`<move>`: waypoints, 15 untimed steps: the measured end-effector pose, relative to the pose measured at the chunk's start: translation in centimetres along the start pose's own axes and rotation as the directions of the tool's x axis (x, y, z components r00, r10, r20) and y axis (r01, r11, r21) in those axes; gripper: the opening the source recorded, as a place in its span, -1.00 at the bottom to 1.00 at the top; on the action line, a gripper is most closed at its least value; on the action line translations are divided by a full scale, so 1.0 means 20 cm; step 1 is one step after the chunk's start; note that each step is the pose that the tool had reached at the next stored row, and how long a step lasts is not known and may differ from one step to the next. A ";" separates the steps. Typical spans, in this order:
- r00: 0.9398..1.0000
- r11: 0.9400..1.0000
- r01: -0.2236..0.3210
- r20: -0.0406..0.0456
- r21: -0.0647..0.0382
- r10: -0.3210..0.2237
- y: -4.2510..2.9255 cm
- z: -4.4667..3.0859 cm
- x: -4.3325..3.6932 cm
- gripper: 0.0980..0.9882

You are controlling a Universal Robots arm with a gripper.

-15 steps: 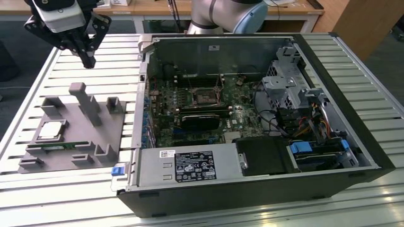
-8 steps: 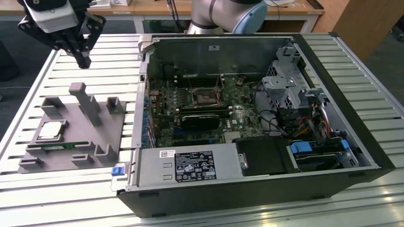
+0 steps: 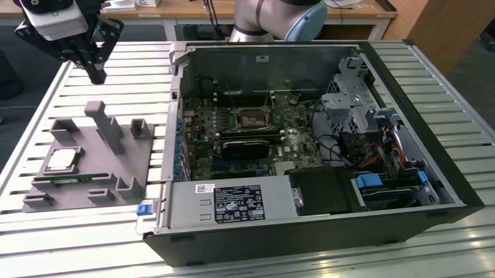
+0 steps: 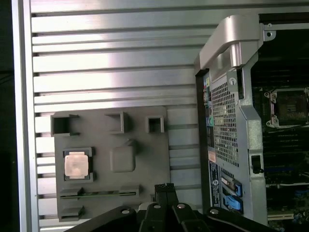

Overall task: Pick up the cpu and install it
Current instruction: 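Reach for the cpu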

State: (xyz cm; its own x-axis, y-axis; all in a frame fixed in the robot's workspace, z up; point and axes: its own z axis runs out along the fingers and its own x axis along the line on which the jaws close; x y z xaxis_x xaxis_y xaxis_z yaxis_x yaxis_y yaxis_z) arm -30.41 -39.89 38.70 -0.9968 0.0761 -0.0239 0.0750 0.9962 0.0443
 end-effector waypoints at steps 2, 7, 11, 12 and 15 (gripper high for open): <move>1.000 1.000 0.000 0.000 0.000 0.000 -0.001 0.000 0.008 -0.98; 1.000 1.000 0.000 0.000 0.000 0.000 -0.003 -0.001 0.041 -0.98; 1.000 1.000 0.000 0.000 0.000 0.000 -0.006 -0.001 0.078 -0.98; 1.000 1.000 0.000 0.000 0.000 0.000 -0.007 -0.001 0.087 -0.98; 1.000 1.000 0.000 0.000 0.000 0.000 -0.012 0.000 0.121 -0.98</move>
State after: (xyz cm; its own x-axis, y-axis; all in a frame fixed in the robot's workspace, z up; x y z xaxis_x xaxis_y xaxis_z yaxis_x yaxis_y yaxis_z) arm -32.84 -39.94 38.64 -0.9968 0.0761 -0.0239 0.0750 0.9962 0.0443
